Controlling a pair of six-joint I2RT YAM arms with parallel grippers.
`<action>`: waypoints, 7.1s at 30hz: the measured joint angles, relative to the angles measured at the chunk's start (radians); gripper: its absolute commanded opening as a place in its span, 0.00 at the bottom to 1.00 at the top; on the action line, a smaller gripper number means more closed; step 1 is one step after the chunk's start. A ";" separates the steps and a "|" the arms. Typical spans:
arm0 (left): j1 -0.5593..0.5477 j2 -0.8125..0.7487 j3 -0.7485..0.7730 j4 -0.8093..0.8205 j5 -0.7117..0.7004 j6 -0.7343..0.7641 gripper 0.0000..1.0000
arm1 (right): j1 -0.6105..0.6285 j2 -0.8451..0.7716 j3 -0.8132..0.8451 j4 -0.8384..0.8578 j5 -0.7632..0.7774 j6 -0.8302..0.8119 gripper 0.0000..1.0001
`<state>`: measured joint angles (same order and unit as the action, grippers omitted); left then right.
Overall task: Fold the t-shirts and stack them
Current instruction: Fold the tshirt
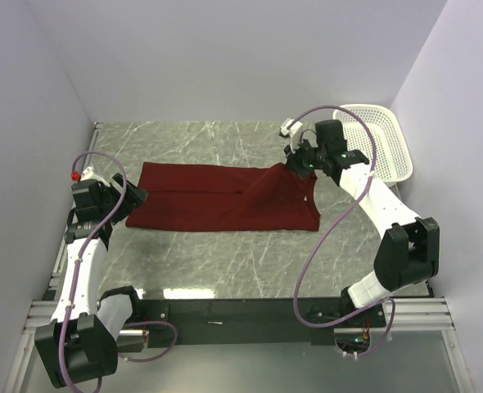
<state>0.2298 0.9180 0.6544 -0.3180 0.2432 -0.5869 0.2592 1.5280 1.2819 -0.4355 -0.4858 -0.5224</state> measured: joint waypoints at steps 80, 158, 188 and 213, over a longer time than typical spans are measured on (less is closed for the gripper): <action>0.000 0.048 -0.021 0.051 0.164 0.011 0.82 | 0.224 0.287 -0.137 -0.157 0.027 0.196 0.45; 0.001 0.062 -0.023 0.063 0.201 0.023 0.81 | 0.528 0.195 -0.059 0.088 0.807 -0.361 0.00; -0.562 0.752 0.281 0.460 0.537 0.085 0.77 | 0.507 0.006 -0.163 0.046 0.458 -0.304 0.00; -0.624 0.978 0.413 0.668 0.800 0.162 0.74 | 0.427 0.004 -0.190 0.045 0.320 -0.278 0.00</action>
<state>-0.3946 1.8957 1.0676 0.3500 1.0435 -0.4252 0.6861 1.5318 1.0924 -0.3901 -0.1658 -0.8009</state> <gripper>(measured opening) 0.749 0.009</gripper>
